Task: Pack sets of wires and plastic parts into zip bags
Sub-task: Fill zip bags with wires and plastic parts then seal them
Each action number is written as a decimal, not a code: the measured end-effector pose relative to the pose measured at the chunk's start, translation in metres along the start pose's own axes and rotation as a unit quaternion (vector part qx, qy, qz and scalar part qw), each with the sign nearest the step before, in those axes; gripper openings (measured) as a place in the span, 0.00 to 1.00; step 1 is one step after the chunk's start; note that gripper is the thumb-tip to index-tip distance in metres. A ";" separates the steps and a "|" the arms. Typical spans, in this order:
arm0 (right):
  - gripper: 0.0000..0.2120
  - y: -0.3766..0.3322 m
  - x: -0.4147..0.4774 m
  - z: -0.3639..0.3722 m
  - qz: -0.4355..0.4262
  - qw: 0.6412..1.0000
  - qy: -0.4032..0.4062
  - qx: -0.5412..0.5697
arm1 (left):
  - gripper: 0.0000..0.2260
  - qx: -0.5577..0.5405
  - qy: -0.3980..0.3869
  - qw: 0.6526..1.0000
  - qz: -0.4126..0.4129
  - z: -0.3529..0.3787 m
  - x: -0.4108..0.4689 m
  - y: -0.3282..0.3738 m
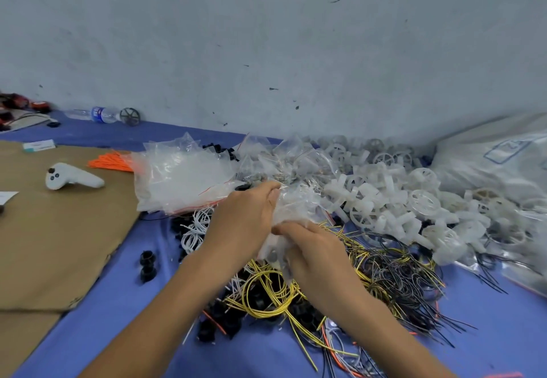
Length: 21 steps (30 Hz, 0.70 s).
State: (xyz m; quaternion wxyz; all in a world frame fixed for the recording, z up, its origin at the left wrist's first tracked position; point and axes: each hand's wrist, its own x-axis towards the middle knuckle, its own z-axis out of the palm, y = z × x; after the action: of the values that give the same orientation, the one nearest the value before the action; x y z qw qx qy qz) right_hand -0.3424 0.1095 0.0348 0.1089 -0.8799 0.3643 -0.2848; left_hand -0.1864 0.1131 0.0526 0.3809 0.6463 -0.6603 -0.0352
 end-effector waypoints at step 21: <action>0.16 0.019 0.055 0.015 0.357 0.802 -0.003 0.478 | 0.09 0.090 -0.050 0.994 0.026 0.000 -0.023 -0.022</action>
State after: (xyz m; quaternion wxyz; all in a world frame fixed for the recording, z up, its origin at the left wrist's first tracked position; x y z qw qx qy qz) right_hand -0.3132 0.0572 0.0376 0.6107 -0.5246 0.4705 -0.3611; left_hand -0.1712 0.1297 0.0297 0.2884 0.6577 -0.6959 0.0019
